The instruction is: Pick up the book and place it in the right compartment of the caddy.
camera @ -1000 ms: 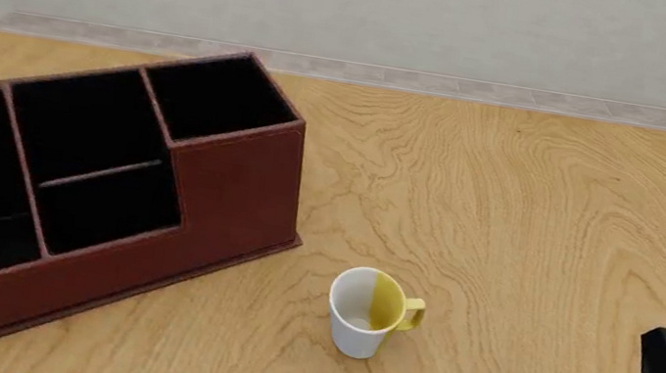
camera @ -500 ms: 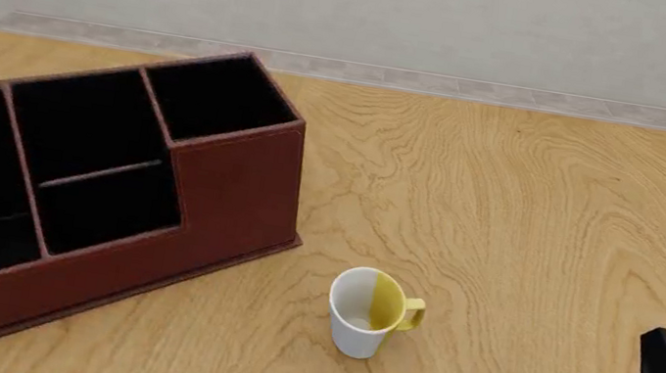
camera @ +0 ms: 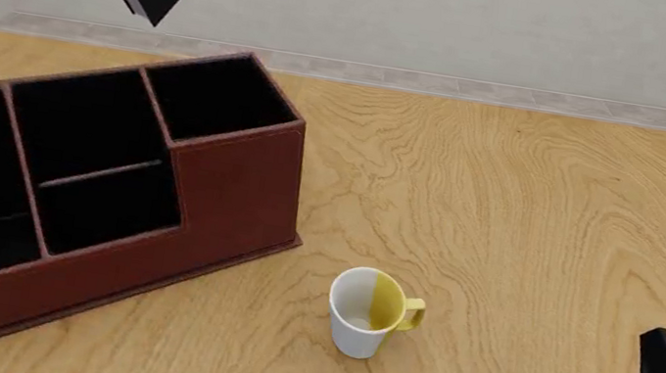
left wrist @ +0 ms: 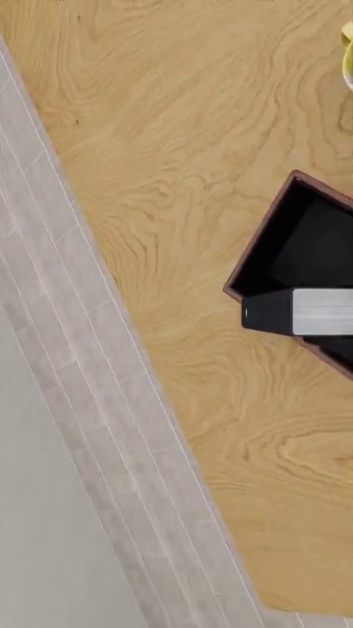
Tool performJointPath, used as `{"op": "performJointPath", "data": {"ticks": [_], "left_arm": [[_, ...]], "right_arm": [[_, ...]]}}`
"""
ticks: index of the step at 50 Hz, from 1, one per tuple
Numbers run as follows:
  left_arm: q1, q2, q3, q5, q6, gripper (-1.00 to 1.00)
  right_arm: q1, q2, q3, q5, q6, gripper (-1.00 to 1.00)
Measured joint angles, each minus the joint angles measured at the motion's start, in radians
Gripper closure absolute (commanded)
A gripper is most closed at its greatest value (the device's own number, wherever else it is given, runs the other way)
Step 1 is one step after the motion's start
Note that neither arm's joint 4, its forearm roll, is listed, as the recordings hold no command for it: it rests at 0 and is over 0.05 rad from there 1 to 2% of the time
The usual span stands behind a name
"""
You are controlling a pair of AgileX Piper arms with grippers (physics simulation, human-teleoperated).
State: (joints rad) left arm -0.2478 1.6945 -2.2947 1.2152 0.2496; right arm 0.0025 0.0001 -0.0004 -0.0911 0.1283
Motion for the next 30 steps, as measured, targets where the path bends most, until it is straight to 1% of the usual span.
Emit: {"op": "performJointPath", "data": {"ticks": [19, 24, 30], "left_arm": [[-0.032, 0.085, -0.062, 0.001, -0.066, 1.0], [-0.03, 0.097, -0.058, -0.011, -0.081, 1.0], [-0.03, 0.095, -0.019, -0.039, -0.094, 1.0]], "right_arm": [[-0.004, 0.0, 0.0, 0.005, 0.003, -1.0], [-0.005, 0.0, 0.0, 0.005, 0.003, -1.0], [-0.007, 0.0, 0.0, 0.006, 0.003, -1.0]]}}
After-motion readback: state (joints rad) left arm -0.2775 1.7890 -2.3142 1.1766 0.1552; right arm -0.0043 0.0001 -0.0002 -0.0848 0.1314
